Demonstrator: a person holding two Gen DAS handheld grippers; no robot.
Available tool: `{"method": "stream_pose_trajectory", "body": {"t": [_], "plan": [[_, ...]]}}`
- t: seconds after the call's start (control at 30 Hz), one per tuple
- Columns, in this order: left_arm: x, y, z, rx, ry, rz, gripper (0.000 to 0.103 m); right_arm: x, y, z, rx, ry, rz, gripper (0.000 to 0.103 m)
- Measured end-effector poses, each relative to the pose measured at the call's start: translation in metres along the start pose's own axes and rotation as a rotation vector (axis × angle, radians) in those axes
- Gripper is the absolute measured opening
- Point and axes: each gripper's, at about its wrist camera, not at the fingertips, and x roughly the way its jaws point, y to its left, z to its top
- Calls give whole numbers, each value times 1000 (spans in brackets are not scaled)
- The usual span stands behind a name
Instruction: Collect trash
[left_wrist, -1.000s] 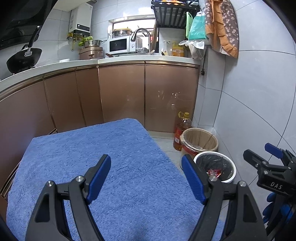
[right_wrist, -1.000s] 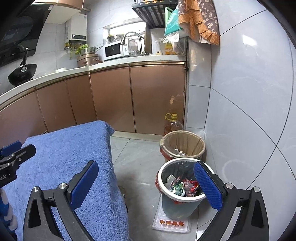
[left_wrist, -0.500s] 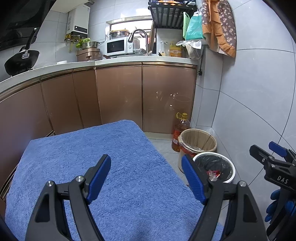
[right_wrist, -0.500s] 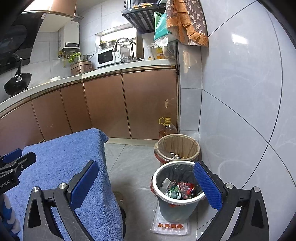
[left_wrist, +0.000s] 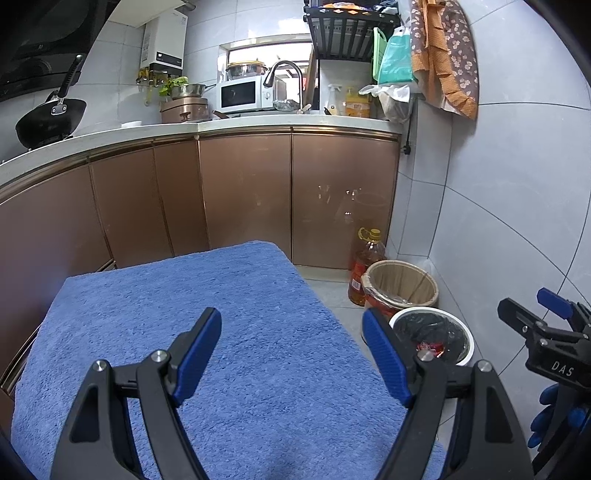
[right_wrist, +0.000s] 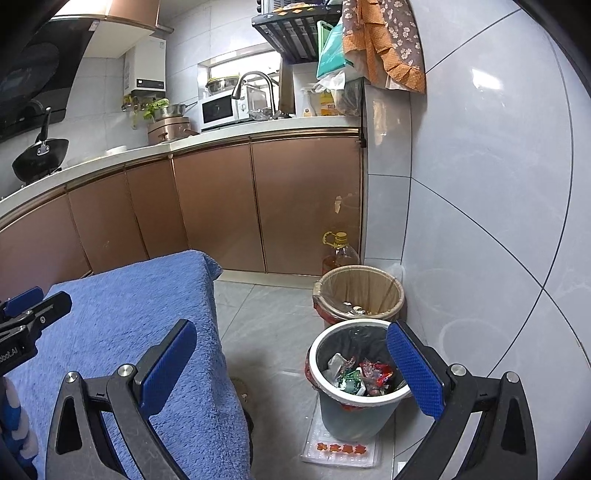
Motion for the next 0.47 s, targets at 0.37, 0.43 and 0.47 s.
{"method": "stream_pose_trajectory", "body": {"t": [0.37, 0.43, 0.47], "plan": [[-5, 4, 1, -11, -1, 8, 78, -1, 6, 0, -20, -1, 19, 103], [-5, 4, 1, -13, -2, 9, 78, -2, 5, 0, -21, -3, 21, 103], [-6, 5, 1, -13, -3, 9, 78, -3, 5, 0, -22, -4, 21, 103]]}}
